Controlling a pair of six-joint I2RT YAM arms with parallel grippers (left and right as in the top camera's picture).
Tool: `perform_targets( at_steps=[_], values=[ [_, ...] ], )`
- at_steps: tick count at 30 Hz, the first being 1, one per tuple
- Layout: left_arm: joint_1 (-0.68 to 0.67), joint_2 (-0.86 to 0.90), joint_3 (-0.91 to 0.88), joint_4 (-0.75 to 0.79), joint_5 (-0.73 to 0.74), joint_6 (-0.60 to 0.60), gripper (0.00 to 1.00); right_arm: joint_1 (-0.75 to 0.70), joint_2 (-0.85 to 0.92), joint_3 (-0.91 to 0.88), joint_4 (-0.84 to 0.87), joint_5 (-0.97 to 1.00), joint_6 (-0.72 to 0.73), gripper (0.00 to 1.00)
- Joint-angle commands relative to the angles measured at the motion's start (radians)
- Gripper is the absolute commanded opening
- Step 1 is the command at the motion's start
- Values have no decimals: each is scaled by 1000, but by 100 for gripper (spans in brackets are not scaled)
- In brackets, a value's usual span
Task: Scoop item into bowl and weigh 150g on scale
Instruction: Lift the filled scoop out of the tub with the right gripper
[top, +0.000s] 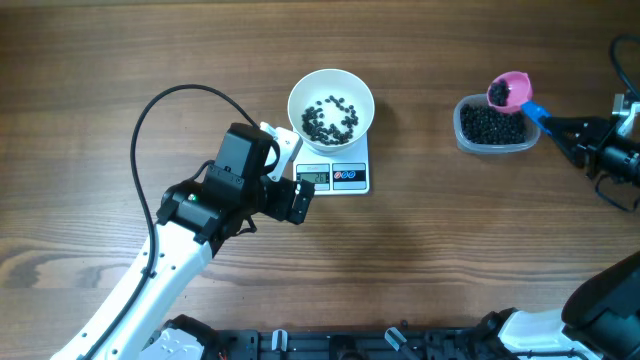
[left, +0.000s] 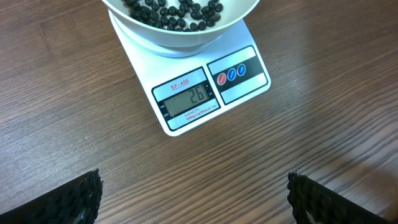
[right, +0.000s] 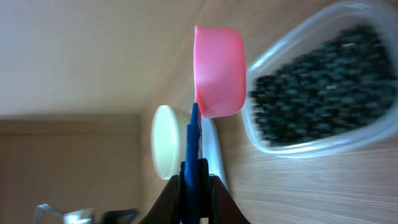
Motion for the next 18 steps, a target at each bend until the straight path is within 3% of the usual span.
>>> perform_targets(
  at_steps=[1, 7, 18],
  values=[
    [-5, 4, 19, 3, -9, -3, 100, 31, 15, -10, -1, -186, 30, 4],
    [-5, 4, 19, 3, -9, -3, 100, 108, 15, -10, 0, -272, 109, 4],
    [-5, 4, 19, 3, -9, -3, 100, 359, 15, -10, 46, -269, 108, 4]
  ],
)
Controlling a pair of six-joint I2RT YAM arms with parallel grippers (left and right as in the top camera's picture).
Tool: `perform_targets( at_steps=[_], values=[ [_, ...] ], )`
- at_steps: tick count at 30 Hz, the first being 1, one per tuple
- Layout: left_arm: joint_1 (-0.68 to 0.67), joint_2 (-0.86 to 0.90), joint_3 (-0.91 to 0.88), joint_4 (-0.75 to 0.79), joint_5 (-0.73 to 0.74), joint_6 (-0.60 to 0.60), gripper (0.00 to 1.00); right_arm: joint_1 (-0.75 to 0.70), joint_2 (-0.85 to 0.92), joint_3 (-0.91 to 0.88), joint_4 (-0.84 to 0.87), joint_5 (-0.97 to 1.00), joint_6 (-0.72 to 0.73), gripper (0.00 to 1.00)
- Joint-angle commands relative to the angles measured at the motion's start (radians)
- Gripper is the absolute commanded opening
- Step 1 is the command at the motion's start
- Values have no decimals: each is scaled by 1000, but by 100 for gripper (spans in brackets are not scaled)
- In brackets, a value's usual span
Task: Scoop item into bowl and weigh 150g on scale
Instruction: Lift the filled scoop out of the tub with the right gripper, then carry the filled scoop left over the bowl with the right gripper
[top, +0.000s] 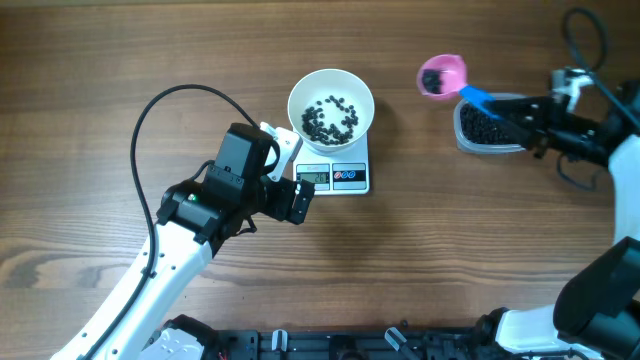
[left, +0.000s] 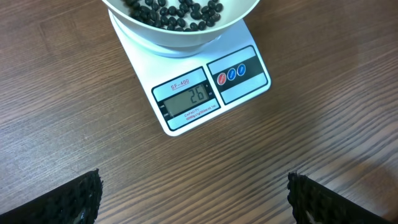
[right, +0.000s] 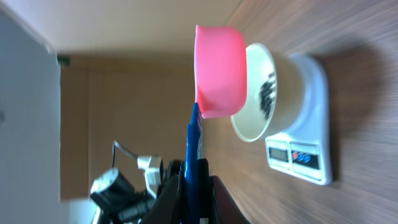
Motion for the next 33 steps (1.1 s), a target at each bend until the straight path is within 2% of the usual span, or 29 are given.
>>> perform_targets(
  at_steps=[1, 6, 11, 16, 18, 23, 33],
  values=[
    [-4, 4, 19, 3, -9, -3, 100, 103, 15, -10, 53, -45, 3, 4],
    [-4, 4, 19, 3, -9, -3, 100, 222, 15, -10, 158, -17, 21, 4],
    [-4, 4, 19, 3, -9, -3, 100, 335, 14, -10, 241, 205, 111, 4],
    [-4, 4, 19, 3, -9, -3, 100, 435, 14, -10, 329, 279, 112, 5],
    [-4, 4, 19, 3, -9, -3, 100, 472, 14, -10, 356, 371, 112, 4],
    [-4, 4, 19, 3, -9, -3, 100, 542, 14, -9, 364, 606, 103, 4],
    [-4, 4, 19, 3, -9, -3, 100, 594, -77, 1, 369, 753, 26, 4]
  ],
)
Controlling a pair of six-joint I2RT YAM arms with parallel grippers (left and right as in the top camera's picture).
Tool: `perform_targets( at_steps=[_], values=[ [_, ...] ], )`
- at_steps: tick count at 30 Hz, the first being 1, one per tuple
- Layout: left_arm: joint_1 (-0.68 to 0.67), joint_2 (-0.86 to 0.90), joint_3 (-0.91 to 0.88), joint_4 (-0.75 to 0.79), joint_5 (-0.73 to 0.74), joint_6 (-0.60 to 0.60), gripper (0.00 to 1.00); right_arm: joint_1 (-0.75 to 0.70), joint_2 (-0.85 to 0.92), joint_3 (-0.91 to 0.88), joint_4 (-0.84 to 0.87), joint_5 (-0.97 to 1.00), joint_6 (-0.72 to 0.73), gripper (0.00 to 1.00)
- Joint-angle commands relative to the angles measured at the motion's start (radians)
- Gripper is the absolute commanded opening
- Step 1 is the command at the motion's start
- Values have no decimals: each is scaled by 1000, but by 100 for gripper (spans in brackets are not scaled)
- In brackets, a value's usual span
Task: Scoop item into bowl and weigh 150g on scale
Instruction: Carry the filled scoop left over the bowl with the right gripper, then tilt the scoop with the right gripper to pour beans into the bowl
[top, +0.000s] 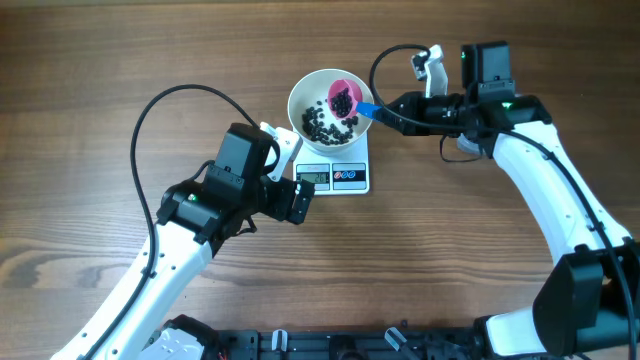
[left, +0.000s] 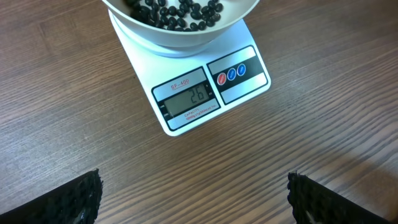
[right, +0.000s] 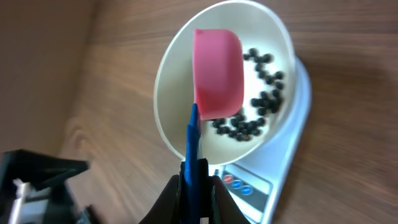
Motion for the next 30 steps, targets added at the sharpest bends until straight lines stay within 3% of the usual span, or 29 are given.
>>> perform_targets(
  at_steps=[1, 17, 30],
  values=[
    [-5, 4, 19, 3, -9, -3, 100, 21, -80, 3, 5, 104, -69, 4],
    [-5, 4, 19, 3, -9, -3, 100, 161, -114, 3, 29, 365, -224, 4],
    [-5, 4, 19, 3, -9, -3, 100, 173, -143, 3, 51, 372, -436, 4]
  ],
)
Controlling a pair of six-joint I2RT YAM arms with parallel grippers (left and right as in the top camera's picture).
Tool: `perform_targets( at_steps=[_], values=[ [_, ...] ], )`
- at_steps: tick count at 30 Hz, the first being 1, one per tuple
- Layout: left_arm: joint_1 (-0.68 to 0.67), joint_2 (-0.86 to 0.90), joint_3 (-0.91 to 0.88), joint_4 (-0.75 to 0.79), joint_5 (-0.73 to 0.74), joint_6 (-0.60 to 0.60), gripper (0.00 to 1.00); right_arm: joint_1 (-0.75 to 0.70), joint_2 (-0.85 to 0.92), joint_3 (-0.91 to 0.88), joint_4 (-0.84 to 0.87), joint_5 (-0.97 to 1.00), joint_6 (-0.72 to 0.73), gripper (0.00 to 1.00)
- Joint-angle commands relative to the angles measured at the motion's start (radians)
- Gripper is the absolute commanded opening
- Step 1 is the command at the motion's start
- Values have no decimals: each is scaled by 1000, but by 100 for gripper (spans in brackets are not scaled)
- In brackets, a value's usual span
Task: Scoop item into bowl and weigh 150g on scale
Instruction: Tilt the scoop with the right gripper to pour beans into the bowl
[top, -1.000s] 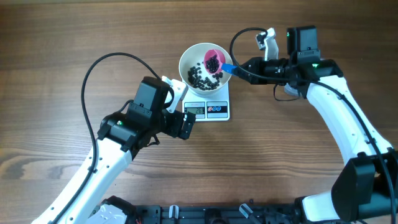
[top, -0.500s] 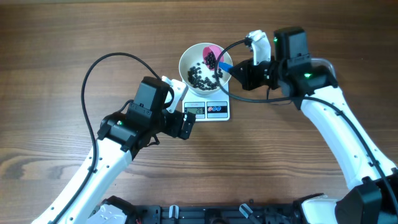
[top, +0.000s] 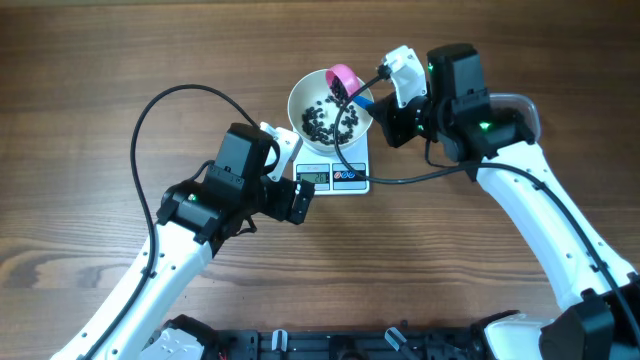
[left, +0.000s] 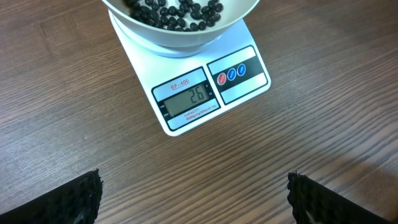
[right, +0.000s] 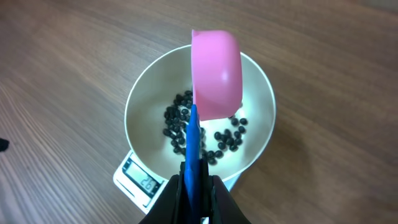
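A white bowl (top: 300, 96) with black beans (top: 322, 122) sits on a white scale (top: 350, 176) whose display (left: 186, 102) reads 26. My right gripper (right: 198, 186) is shut on the blue handle (right: 193, 146) of a pink scoop (right: 215, 74), held above the bowl's far rim (right: 261, 81) with its underside toward the wrist camera; in the overhead view the scoop (top: 345, 77) is over the bowl's upper right edge. My left gripper (left: 193, 196) stands open above the wood just in front of the scale, nothing between its fingers (left: 74, 199).
A clear container (top: 515, 105) shows at the right, mostly hidden under my right arm. The right arm's black cable (top: 345, 120) loops across the bowl and scale. The left arm's cable (top: 150, 120) arcs over the table at the left.
My right wrist has turned and the arm shifted left; the pink scoop went from lying over the bowl's middle to standing over its upper right rim, tilted. The scale still reads 26.
The right gripper first held the pink scoop with beans above the clear container at the right. Then the scoop was between container and bowl, then over the bowl, and now it stands tilted at the bowl's rim. The left gripper stayed open before the scale, which reads 26 throughout.
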Motion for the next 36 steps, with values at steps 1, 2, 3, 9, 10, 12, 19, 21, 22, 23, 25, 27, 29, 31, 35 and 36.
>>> perform_targets(
  at_steps=[1, 2, 3, 9, 10, 12, 19, 21, 22, 23, 25, 27, 29, 31, 35, 36],
  values=[
    [-5, 4, 19, 3, -9, -3, 100, 5, -38, 3, 9, 17, -119, 4],
    [-5, 4, 19, 3, -9, -3, 100, 5, -39, 3, 9, 17, -134, 4],
    [-5, 4, 19, 3, -9, -3, 100, 5, -39, 3, 9, 17, -143, 4],
    [-5, 4, 19, 3, -9, -3, 100, 5, -41, 3, 5, 17, -166, 4],
    [-5, 4, 19, 3, -9, -3, 100, 5, -41, 3, 4, 17, -179, 4],
    [-5, 4, 19, 3, -9, -3, 100, 6, -41, 3, -2, 16, -213, 4],
    [-5, 4, 19, 3, -9, -3, 100, 33, -41, 3, -5, 18, -311, 4],
    [-5, 4, 19, 3, -9, -3, 100, 45, -41, 3, -5, 21, -344, 4],
    [-5, 4, 19, 3, -9, -3, 100, 50, -41, 3, -5, 27, -357, 4],
    [-5, 4, 19, 3, -9, -3, 100, 54, -41, 3, -5, 42, -370, 4],
    [-5, 4, 19, 3, -9, -3, 100, 58, -41, 3, -5, 87, -371, 4],
    [-5, 4, 19, 3, -9, -3, 100, 58, -41, 3, -5, 100, -372, 4],
    [-5, 4, 19, 3, -9, -3, 100, 58, -41, 3, -2, 99, -371, 4],
    [-5, 4, 19, 3, -9, -3, 100, 58, -41, 3, 2, 100, -372, 4],
    [-5, 4, 19, 3, -9, -3, 100, 58, -41, 3, 7, 93, -354, 4],
    [-5, 4, 19, 3, -9, -3, 100, 58, -41, 3, 9, 91, -332, 4]
  ],
)
